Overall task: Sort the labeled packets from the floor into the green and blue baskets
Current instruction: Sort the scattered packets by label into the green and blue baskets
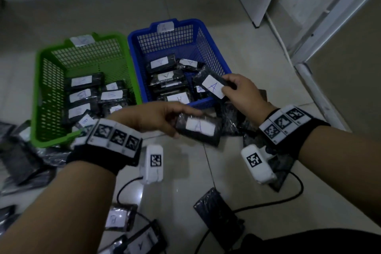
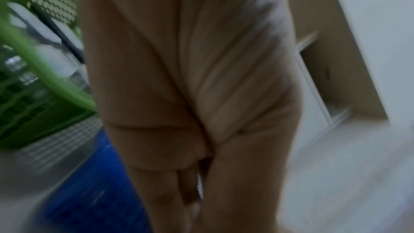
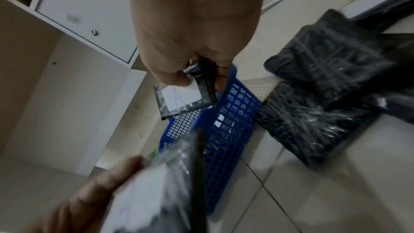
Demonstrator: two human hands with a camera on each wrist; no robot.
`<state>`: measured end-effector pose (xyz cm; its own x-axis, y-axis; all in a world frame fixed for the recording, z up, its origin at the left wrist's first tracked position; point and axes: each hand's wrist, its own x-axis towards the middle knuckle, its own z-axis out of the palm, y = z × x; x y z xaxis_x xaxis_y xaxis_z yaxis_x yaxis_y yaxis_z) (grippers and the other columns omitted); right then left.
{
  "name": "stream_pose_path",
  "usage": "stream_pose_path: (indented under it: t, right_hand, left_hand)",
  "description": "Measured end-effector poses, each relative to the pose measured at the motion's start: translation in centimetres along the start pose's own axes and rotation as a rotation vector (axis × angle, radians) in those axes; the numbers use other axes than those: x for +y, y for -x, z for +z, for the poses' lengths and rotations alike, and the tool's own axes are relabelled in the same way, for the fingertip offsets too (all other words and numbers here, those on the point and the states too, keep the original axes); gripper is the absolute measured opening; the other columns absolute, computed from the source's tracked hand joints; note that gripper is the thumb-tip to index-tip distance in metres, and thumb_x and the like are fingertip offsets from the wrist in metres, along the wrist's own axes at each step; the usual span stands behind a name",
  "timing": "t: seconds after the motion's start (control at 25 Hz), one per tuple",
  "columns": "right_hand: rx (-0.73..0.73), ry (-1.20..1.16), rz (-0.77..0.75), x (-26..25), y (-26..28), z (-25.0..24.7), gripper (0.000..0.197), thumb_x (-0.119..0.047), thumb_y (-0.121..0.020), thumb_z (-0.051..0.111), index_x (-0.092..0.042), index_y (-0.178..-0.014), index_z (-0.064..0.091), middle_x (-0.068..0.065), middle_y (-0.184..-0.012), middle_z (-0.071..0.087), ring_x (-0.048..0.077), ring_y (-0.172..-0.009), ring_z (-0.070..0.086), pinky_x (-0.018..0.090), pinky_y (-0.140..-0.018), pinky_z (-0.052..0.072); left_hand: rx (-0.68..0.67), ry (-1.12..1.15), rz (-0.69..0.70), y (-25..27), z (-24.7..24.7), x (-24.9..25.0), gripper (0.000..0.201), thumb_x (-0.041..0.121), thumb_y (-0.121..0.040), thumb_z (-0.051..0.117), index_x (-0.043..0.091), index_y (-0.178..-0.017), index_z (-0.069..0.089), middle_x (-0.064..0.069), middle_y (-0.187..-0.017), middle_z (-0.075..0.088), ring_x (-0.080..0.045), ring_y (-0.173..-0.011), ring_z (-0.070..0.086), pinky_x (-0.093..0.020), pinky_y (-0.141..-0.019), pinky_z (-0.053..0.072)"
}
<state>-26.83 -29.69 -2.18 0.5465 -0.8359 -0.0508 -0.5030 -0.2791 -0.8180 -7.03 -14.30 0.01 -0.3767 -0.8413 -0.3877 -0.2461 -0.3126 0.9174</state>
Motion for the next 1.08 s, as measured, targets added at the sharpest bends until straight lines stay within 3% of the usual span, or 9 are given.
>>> stream_pose_path:
  t: [0.2,0.28,0.4,0.56,0.64,0.76,0.92,1.0,1.08]
  right_hand:
    - [-0.221,0.168,-0.067,-1.8,-4.1,1.4,0.027,-0.008,-0.089,0.057,-0.016,-0.116,0.059,0.001,-0.112,0.061,0.014,-0.1,0.055,0.02,-0.081,0.039]
    - [-0.337,0.229,-0.086,-2.4,-5.1,2.3,0.025,-0.007,-0.089,0.06,-0.016,-0.112,0.061,0.0,-0.112,0.061,0.012,-0.1,0.055,0.014,-0.077,0.036]
    - [-0.463,0.276,-0.113,-2.9,-5.7,3.9,0.026,-0.006,-0.085,0.064,-0.017,-0.108,0.068,0.0,-0.114,0.066,0.014,-0.105,0.059,0.013,-0.079,0.037]
    - [-0.433,0.374,-0.182,-2.5,-4.8,4.2,0.033,-0.009,-0.087,0.064,-0.015,-0.119,0.066,0.004,-0.121,0.063,0.018,-0.11,0.058,0.009,-0.08,0.032]
    - [-0.293,0.289,-0.227,-1.6,-3.4,3.3,0.032,-0.005,-0.087,0.06,-0.014,-0.116,0.068,0.009,-0.115,0.061,0.019,-0.105,0.057,0.01,-0.085,0.033]
    - [0.114,0.115,-0.229,1.0,-0.6,1.4,0.025,0.005,-0.08,0.055,-0.011,-0.089,0.071,0.005,-0.094,0.062,0.013,-0.087,0.056,0.01,-0.077,0.038]
    - [0.267,0.13,-0.014,6.2,2.6,-0.8,0.022,0.008,-0.073,0.054,-0.01,-0.076,0.066,0.007,-0.084,0.063,0.019,-0.079,0.057,0.014,-0.067,0.034]
    - [0.254,0.232,0.02,8.7,4.0,-1.5,0.019,0.004,-0.072,0.056,-0.011,-0.077,0.066,0.008,-0.081,0.062,0.025,-0.08,0.058,0.021,-0.068,0.036]
    - [0.203,0.349,0.073,10.4,6.1,-1.8,0.012,-0.007,-0.073,0.061,-0.015,-0.082,0.063,0.009,-0.085,0.058,0.03,-0.086,0.056,0.032,-0.073,0.044]
  left_hand:
    - [0.886,0.038,0.02,0.8,-4.3,0.0,0.067,-0.014,-0.071,0.064,0.031,-0.119,0.056,-0.003,-0.132,0.048,-0.02,-0.114,0.056,-0.039,-0.099,0.049]
    - [1.072,-0.139,-0.068,-0.7,-4.7,-1.4,0.061,-0.007,-0.071,0.064,0.032,-0.117,0.055,-0.004,-0.129,0.036,-0.02,-0.114,0.05,-0.031,-0.104,0.042]
    - [0.996,-0.442,-0.12,-2.5,-3.9,-3.0,0.057,-0.01,-0.074,0.058,0.02,-0.123,0.053,-0.009,-0.127,0.032,-0.021,-0.115,0.043,-0.012,-0.096,0.03]
    - [0.964,-0.773,-0.115,-3.0,-4.5,-4.5,0.05,-0.006,-0.081,0.056,0.014,-0.127,0.055,-0.016,-0.152,0.02,-0.034,-0.139,0.028,-0.032,-0.109,0.03]
    - [1.02,-0.772,-0.116,-3.3,-4.0,-4.4,0.043,-0.002,-0.083,0.057,0.012,-0.124,0.06,-0.017,-0.156,0.013,-0.034,-0.144,0.016,-0.039,-0.114,0.025]
    - [1.085,-0.792,0.065,-4.9,-0.6,-2.5,0.032,-0.002,-0.08,0.054,0.012,-0.105,0.067,-0.014,-0.138,0.041,-0.033,-0.127,0.04,-0.042,-0.105,0.039]
    - [0.732,-0.872,0.345,-8.6,6.4,-1.1,0.028,0.012,-0.077,0.042,0.011,-0.093,0.065,-0.008,-0.105,0.055,-0.026,-0.096,0.05,-0.037,-0.08,0.046]
    - [0.562,-0.871,0.325,-10.8,8.8,-2.6,0.033,0.014,-0.077,0.044,0.012,-0.103,0.064,-0.007,-0.113,0.056,-0.026,-0.102,0.052,-0.039,-0.084,0.048]
    - [0.482,-0.911,0.214,-12.6,9.9,-4.1,0.05,0.011,-0.077,0.054,0.012,-0.127,0.055,-0.011,-0.138,0.046,-0.03,-0.124,0.045,-0.042,-0.1,0.043]
